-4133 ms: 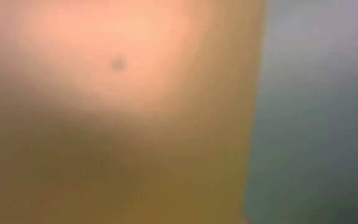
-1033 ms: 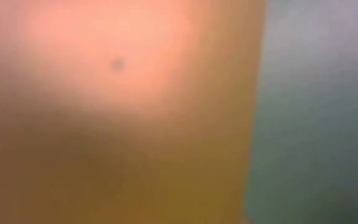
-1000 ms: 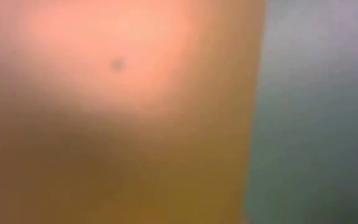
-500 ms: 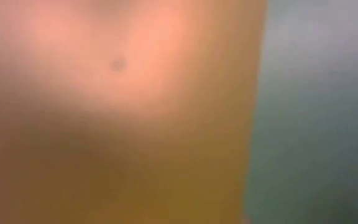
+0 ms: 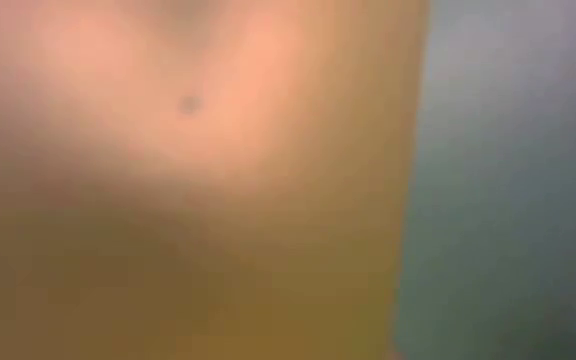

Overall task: Pick & Place USB Port
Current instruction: Put the large white charger cable into the yellow bin, then adjust the yellow bin

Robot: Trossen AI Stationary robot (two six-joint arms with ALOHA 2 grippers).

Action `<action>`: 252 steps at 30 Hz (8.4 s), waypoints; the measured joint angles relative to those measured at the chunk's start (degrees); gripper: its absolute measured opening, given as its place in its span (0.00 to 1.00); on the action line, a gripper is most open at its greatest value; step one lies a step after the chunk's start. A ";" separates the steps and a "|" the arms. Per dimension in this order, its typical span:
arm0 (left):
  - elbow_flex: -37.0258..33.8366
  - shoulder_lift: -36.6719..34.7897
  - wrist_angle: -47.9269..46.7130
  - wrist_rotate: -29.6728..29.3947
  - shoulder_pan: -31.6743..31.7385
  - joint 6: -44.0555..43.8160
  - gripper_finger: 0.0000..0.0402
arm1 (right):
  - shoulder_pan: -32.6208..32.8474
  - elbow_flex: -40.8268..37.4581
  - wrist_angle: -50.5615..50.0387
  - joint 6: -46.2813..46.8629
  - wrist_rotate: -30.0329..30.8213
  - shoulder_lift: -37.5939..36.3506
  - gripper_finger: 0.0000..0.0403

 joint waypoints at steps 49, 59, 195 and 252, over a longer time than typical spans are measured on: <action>0.02 0.00 0.87 -3.58 -4.37 -0.34 0.29 | -3.25 -14.11 13.47 30.72 -1.74 13.80 0.07; 0.00 0.00 0.88 -4.65 -4.37 -0.47 0.29 | -7.41 -8.04 1.82 39.23 14.57 6.00 0.07; -26.08 13.75 45.57 14.68 -25.46 -39.78 0.08 | -20.93 16.72 60.47 9.03 -3.05 7.73 0.44; -3.31 11.04 1.37 -7.13 -16.66 -5.43 0.45 | -19.58 16.72 60.93 6.74 -0.38 7.73 0.36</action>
